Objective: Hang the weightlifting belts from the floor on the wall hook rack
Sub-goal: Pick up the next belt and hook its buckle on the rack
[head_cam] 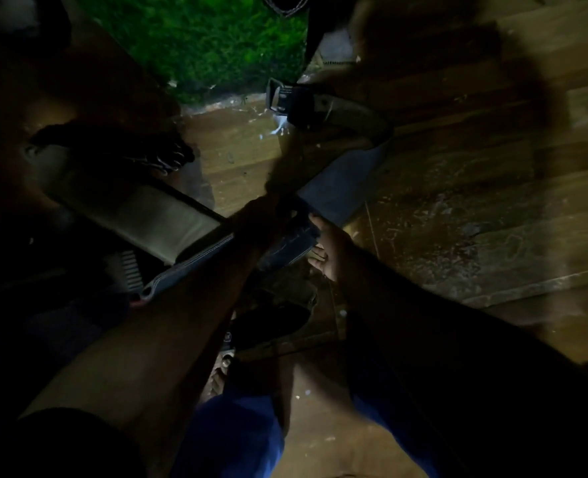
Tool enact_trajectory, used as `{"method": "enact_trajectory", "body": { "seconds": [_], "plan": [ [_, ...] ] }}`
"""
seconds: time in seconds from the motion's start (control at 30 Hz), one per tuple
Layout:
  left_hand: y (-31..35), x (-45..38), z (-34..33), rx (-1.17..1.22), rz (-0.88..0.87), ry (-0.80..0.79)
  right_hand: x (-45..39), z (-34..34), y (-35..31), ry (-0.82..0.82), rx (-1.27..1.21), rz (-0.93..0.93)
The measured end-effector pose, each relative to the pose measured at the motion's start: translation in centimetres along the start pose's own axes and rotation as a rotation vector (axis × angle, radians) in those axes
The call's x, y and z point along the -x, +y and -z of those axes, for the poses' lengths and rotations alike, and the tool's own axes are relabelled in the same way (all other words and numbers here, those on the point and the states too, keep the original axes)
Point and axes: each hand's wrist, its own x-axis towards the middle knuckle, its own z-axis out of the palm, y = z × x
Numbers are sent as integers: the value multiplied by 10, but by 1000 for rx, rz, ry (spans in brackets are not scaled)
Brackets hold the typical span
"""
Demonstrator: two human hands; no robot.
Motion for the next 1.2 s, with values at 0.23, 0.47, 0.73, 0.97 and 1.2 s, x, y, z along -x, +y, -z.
{"method": "enact_trajectory", "body": {
  "seconds": [0.23,0.47,0.73,0.97,1.2],
  "plan": [
    [11,85,58,329,-77,-58,94,6,4,152,-68,141],
    [39,182,164,650,14,40,204,-4,-16,91,-86,239],
    [76,321,290,1177,221,151,419,-43,-56,-66,34,373],
    [122,452,387,1057,142,11,570,-34,-49,-160,80,465],
    [174,567,420,1240,1,250,679,-12,-44,-338,130,543]
  ]
}}
